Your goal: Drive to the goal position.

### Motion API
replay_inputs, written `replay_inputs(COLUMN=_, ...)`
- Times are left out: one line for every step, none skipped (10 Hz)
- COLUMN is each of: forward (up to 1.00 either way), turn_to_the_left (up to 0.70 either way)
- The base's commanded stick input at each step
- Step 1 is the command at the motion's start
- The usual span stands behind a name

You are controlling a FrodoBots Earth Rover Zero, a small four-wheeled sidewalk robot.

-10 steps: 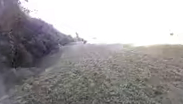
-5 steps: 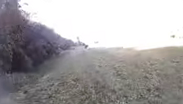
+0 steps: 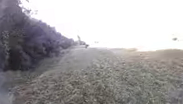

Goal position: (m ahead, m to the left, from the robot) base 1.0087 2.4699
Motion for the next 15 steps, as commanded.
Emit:
replay_inputs(forward=0.60, turn_to_the_left=0.00)
replay_inputs(forward=0.60, turn_to_the_left=0.00)
replay_inputs(forward=0.60, turn_to_the_left=0.00)
replay_inputs(forward=0.60, turn_to_the_left=0.00)
replay_inputs(forward=0.60, turn_to_the_left=0.00)
replay_inputs(forward=0.60, turn_to_the_left=0.00)
replay_inputs(forward=0.60, turn_to_the_left=0.00)
replay_inputs(forward=0.60, turn_to_the_left=0.00)
replay_inputs(forward=0.60, turn_to_the_left=0.00)
replay_inputs(forward=0.60, turn_to_the_left=0.00)
replay_inputs(forward=0.60, turn_to_the_left=0.00)
replay_inputs(forward=0.60, turn_to_the_left=0.00)
replay_inputs(forward=0.60, turn_to_the_left=0.00)
replay_inputs(forward=0.60, turn_to_the_left=0.00)
replay_inputs(forward=0.60, turn_to_the_left=0.04)
